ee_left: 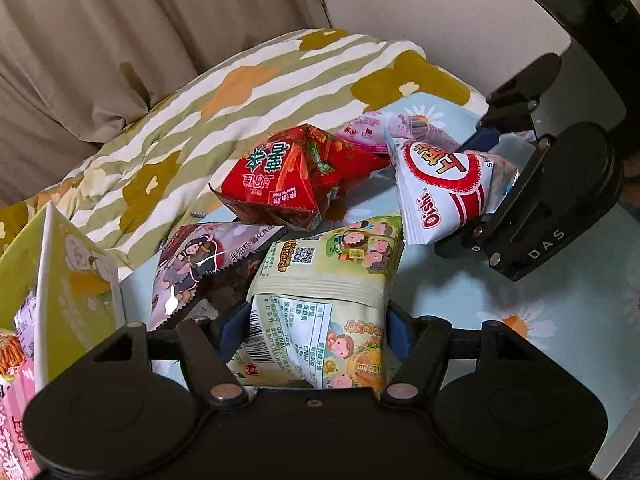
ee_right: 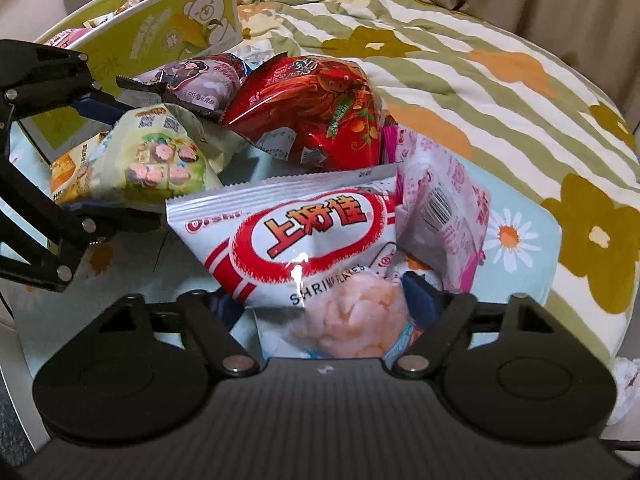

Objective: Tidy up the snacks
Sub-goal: 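Grasp a green-white bag with left tool while right tool grasps Oishi shrimp bag, then carry both bags into the box and open both tools to release them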

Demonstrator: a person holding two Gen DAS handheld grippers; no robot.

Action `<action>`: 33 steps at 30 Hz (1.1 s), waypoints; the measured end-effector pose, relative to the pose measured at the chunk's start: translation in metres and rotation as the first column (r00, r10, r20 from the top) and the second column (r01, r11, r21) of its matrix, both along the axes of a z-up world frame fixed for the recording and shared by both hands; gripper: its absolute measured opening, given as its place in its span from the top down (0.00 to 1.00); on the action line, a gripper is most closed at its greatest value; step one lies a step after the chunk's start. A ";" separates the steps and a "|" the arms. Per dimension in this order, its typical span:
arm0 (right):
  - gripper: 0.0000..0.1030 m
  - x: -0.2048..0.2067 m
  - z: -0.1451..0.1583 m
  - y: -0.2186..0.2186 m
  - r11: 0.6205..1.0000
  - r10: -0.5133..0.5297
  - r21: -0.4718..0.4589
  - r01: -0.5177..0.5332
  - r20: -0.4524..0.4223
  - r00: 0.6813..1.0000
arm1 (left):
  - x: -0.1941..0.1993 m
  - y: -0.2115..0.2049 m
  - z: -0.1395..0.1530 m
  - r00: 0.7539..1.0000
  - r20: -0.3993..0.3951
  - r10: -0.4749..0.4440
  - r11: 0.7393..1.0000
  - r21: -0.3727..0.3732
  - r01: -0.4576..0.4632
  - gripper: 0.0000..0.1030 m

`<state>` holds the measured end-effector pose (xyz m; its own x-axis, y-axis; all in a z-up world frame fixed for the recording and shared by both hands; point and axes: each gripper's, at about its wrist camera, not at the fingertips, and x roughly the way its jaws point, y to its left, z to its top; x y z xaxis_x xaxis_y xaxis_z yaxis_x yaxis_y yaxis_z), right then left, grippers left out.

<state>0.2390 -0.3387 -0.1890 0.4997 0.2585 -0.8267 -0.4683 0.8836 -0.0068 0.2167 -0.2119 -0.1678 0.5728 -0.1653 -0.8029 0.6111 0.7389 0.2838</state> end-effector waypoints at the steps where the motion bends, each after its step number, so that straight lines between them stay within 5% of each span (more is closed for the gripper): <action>1: 0.15 -0.002 0.001 -0.001 1.000 -0.004 0.005 0.004 0.000 1.000 | -0.001 0.000 0.001 1.000 0.002 0.001 1.000 -0.002 -0.001 0.29; 7: 0.25 -0.014 0.010 -0.004 1.000 -0.022 0.009 0.022 0.014 1.000 | -0.013 -0.001 0.011 1.000 0.027 0.009 1.000 -0.024 -0.008 0.29; 21: 0.26 -0.054 0.065 -0.007 0.999 -0.045 0.006 0.044 0.088 0.995 | -0.057 0.011 0.070 0.986 0.146 0.084 0.990 -0.128 -0.065 0.29; 33: 0.25 -0.063 0.127 0.035 0.997 0.023 0.061 -0.036 0.205 0.978 | -0.083 0.070 0.130 0.919 0.257 0.300 0.944 -0.215 -0.249 0.29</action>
